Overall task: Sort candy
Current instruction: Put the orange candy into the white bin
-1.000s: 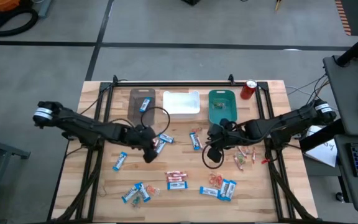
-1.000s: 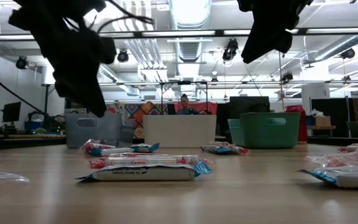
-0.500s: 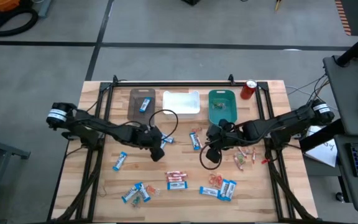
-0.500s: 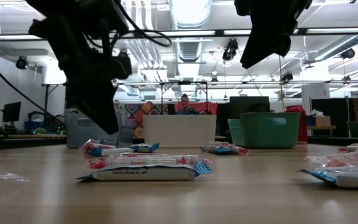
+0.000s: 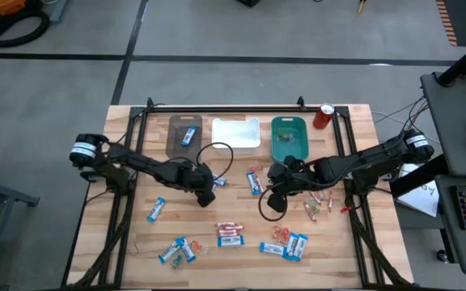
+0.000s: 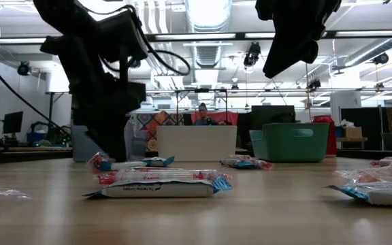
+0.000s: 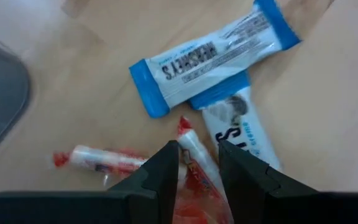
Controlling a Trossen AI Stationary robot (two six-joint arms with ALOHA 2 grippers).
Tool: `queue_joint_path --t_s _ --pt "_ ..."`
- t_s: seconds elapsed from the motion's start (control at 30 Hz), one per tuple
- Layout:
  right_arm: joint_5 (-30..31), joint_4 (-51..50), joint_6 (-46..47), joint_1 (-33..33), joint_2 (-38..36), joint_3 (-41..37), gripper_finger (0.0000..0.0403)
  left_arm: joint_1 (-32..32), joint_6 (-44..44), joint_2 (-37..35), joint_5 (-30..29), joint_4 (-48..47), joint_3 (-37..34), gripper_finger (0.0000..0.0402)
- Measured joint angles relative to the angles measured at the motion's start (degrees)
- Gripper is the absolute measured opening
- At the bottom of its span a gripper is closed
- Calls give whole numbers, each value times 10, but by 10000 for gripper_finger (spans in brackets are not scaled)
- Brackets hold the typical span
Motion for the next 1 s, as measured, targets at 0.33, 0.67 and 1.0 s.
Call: queue_joint_path --t_s 0.33,0.67,1.0 --pt "0 8 0 0 0 0 82 3 21 10 22 2 1 71" --pt "0 12 -2 0 0 0 82 2 55 -4 31 -5 0 9" --pt "4 14 -19 0 0 -2 82 0 138 -91 32 -42 -1 7"
